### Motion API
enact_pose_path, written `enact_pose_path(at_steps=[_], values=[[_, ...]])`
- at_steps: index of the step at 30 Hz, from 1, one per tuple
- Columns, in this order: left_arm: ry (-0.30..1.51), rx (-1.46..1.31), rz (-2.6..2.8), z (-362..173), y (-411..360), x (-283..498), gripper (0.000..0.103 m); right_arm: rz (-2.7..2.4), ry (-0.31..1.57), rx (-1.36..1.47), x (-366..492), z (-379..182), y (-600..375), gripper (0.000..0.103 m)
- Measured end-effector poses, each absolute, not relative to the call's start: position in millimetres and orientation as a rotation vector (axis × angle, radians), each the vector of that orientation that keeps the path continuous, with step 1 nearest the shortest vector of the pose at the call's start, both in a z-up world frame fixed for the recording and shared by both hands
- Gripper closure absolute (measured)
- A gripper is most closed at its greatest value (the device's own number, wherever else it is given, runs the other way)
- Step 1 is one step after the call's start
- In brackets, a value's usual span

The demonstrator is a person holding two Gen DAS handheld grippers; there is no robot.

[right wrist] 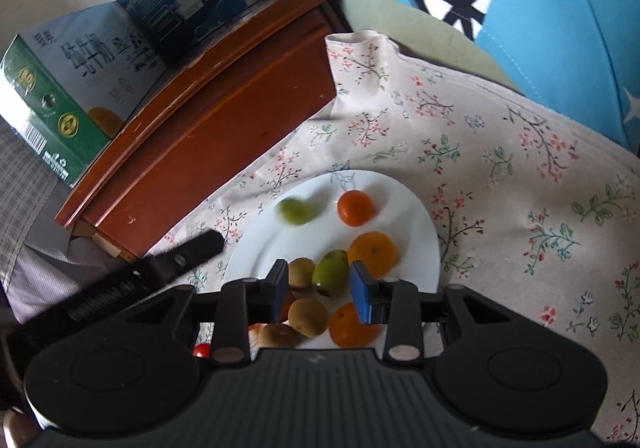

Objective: Organize fruits
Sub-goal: 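Lower both fruits onto the plate and open both tools, then move both tools toward the remaining green fruits and red cherry tomatoes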

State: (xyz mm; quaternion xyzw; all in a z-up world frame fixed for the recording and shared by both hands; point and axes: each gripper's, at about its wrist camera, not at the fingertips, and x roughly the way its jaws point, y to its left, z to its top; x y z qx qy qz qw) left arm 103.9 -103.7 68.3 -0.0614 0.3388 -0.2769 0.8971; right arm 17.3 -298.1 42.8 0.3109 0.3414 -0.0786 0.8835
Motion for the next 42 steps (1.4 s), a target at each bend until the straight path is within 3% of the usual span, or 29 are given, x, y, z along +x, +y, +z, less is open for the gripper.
enact_pose_path(at_steps=[15, 42], values=[[0.708, -0.054, -0.51, 97, -59, 87, 0.026, -0.075, 0.732, 0.532, 10, 45, -266, 0.067], [0.787, 0.037, -0.433, 82, -19, 66, 0.025, 0.019, 0.827, 0.44, -19, 16, -204, 0.068]])
